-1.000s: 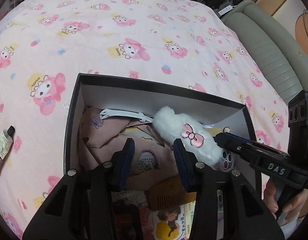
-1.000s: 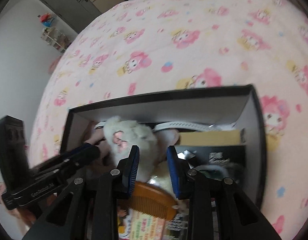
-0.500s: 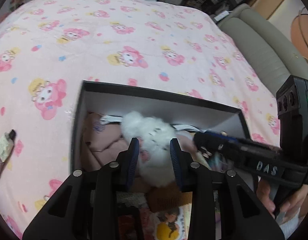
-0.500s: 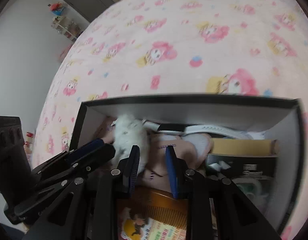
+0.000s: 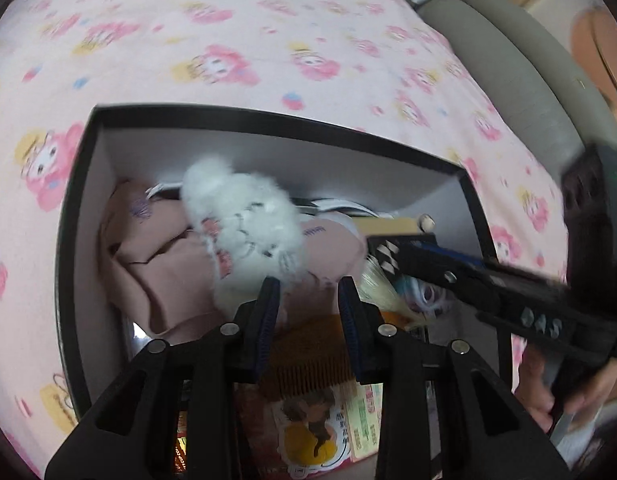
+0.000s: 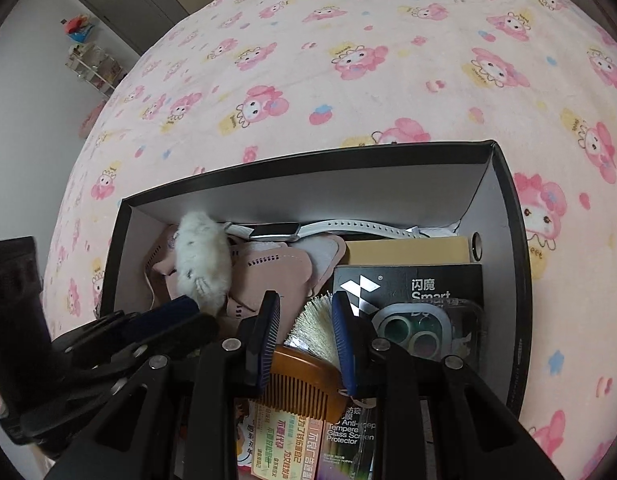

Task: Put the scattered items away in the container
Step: 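Lower the plush cat into the box and open the right gripper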

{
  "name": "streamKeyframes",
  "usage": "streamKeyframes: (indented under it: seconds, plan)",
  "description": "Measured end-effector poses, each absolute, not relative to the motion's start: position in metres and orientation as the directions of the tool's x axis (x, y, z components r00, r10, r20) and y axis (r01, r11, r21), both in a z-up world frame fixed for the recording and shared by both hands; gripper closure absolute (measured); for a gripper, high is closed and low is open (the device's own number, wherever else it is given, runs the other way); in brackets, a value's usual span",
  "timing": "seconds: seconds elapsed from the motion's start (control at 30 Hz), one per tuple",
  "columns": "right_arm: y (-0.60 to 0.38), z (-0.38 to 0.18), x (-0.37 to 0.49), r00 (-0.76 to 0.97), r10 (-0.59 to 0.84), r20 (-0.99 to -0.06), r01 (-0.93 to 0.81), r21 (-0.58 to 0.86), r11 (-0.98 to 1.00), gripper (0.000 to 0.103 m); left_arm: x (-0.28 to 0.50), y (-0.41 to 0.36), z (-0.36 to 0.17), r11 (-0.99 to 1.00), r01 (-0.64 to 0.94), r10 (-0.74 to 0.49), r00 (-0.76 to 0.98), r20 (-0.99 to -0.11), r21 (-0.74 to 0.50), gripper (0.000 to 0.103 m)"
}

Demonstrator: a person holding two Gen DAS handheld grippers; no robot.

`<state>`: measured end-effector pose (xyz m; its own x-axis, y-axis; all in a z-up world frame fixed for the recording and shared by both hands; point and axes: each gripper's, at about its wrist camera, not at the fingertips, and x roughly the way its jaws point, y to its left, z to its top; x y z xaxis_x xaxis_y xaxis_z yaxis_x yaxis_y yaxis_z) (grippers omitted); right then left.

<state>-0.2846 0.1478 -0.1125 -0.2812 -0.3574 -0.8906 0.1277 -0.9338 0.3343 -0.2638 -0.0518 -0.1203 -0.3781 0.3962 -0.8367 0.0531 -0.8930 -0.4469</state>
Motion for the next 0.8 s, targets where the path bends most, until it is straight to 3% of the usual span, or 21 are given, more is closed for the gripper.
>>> streamKeyframes:
  seconds: [0.2, 0.43, 0.5, 0.63, 0.73, 0.8]
  plan:
    - [0.149, -0.114, -0.285, -0.291, -0.304, -0.907, 0.108, 0.284, -0.953, 0.080, -0.260, -0.062, -0.112, -0.884, 0.094, 0.379, -0.429, -0.820, -0.458, 0.077]
    - [0.150, -0.123, -0.281, -0.246, -0.278, -0.928, 0.084, 0.265, -0.960, 0.079, -0.256, -0.072, -0.112, -0.843, 0.097, 0.450, -0.414, -0.792, -0.529, 0.076]
    - [0.149, -0.110, -0.270, -0.287, -0.282, -0.916, 0.105, 0.263, -0.959, 0.079, -0.247, -0.068, -0.100, -0.859, 0.076, 0.432, -0.425, -0.796, -0.506, 0.075]
    - [0.150, -0.077, -0.239, -0.368, -0.308, -0.877, 0.126, 0.281, -0.952, 0.078, -0.219, -0.050, -0.064, -0.901, -0.008, 0.386, -0.468, -0.795, -0.433, 0.065]
    - [0.157, -0.057, -0.211, -0.418, -0.323, -0.849, 0.110, 0.306, -0.946, 0.074, -0.180, -0.039, -0.039, -0.944, -0.012, 0.284, -0.540, -0.792, -0.330, 0.065]
    - [0.161, -0.045, -0.188, -0.453, -0.318, -0.833, 0.108, 0.303, -0.947, 0.073, -0.151, -0.034, -0.033, -0.928, -0.033, 0.325, -0.559, -0.763, -0.371, 0.065]
